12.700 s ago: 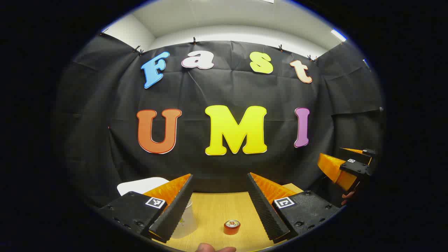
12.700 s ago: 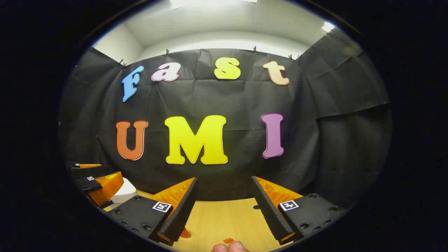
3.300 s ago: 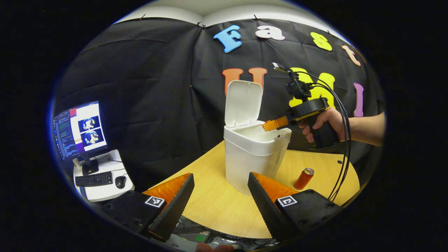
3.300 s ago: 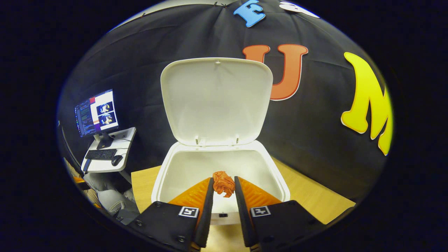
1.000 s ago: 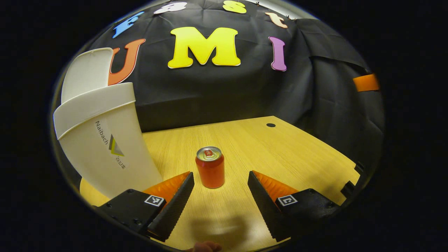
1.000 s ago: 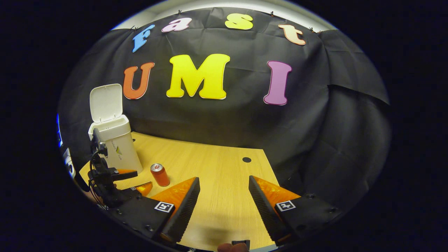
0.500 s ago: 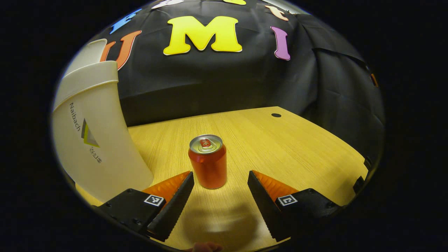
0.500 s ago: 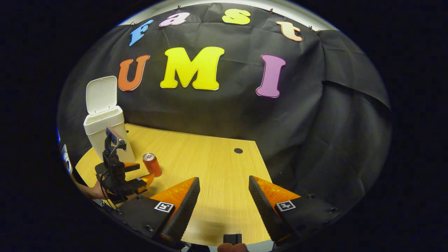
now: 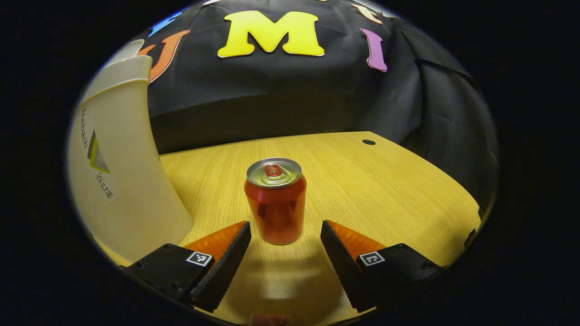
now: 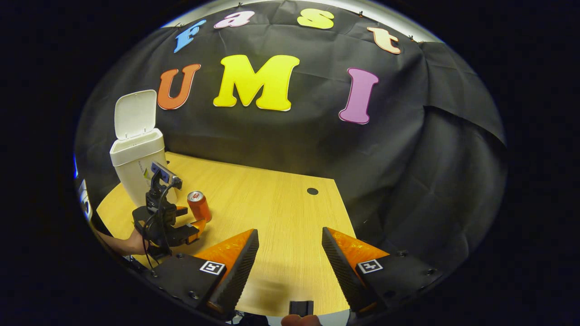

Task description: Press the lid of the desktop garbage bin to open it, pick up the crumpled paper on the desktop and throw it into the bin, then pick up the pop can on the desktop and drop it into the bin, and finally close the garbage bin lid.

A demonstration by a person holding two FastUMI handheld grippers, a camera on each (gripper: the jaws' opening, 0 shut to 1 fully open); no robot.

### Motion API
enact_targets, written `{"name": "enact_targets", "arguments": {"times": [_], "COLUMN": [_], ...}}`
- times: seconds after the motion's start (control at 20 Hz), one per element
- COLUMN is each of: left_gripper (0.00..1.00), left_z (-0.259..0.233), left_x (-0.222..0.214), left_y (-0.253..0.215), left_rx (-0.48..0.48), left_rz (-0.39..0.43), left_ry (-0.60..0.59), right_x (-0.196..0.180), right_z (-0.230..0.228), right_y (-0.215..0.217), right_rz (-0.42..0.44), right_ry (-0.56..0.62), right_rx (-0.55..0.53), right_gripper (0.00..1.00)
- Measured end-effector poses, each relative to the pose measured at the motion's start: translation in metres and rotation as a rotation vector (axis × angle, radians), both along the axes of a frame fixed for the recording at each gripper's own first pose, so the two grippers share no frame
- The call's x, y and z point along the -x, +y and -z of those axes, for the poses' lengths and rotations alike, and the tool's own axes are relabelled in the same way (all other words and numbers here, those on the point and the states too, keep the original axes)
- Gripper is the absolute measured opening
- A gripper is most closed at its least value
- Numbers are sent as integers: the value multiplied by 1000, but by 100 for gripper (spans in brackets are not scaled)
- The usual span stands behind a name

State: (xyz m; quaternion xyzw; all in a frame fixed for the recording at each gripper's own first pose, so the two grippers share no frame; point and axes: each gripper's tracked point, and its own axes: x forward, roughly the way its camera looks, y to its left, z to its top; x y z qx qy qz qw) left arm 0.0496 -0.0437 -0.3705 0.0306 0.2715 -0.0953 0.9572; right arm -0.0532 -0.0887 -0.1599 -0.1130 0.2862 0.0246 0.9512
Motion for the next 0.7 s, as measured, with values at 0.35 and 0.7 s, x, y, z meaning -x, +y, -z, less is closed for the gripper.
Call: {"name": "enact_targets", "arguments": {"times": [0.35, 0.7], "left_gripper": [100, 100], "left_z": [9, 19], "left_x": [-14, -22], "left_y": [-3, 5], "left_rx": [-15, -31], "left_rz": [11, -19], "left_ry": [-9, 6], "right_x": [-2, 0], "right_z": [3, 6], "right_y": [4, 15], "right_rz": [5, -7], "right_ry": [20, 27], "right_rx": [11, 22], "right_gripper": [90, 90]}}
